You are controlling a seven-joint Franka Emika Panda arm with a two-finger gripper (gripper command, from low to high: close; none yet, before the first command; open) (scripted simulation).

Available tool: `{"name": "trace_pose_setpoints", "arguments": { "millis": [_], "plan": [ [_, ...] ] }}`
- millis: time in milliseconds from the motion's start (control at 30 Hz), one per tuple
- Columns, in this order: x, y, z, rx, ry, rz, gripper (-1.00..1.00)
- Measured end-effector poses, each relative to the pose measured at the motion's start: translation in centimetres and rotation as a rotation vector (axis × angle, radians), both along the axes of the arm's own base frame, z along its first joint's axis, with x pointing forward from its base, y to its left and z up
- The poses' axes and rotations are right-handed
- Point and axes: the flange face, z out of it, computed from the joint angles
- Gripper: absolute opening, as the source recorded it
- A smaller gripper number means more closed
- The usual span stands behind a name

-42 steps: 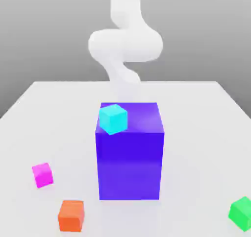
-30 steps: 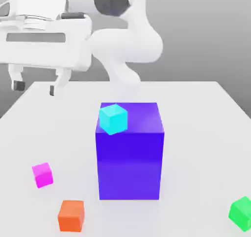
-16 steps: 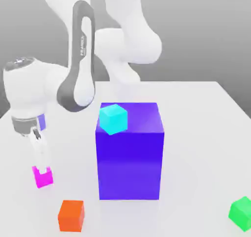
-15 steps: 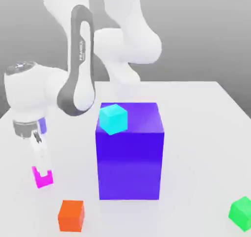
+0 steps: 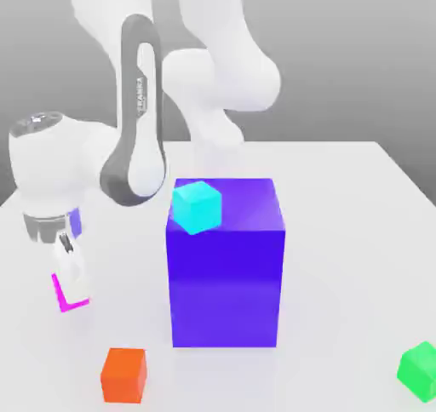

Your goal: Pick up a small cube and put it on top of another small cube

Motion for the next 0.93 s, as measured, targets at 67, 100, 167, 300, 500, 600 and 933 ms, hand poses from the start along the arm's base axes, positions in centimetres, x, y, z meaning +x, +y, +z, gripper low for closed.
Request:
{"name": "trace_pose_setpoints", "arguments": {
  "millis": [67,100,167,300,500,600,933],
  "plan": [
    [3.2,1.4,1.6,-0.007,-0.027,0.076,-1.0],
    [5.3,3.1,2.0,-0.007,-0.03,0.146,-1.0],
    [9.3,7.3,2.5,-0.005,-0.03,0.293,-1.0],
    [15.1,17.0,3.5,0.0,-0.026,0.571,-1.0],
    [18.4,31.6,4.9,0.008,-0.028,0.917,-1.0],
    [18.0,39.1,5.7,0.012,-0.03,1.082,-1.0],
    [13.8,54.0,-0.3,-0.006,0.016,1.443,1.0]
  ]
}}
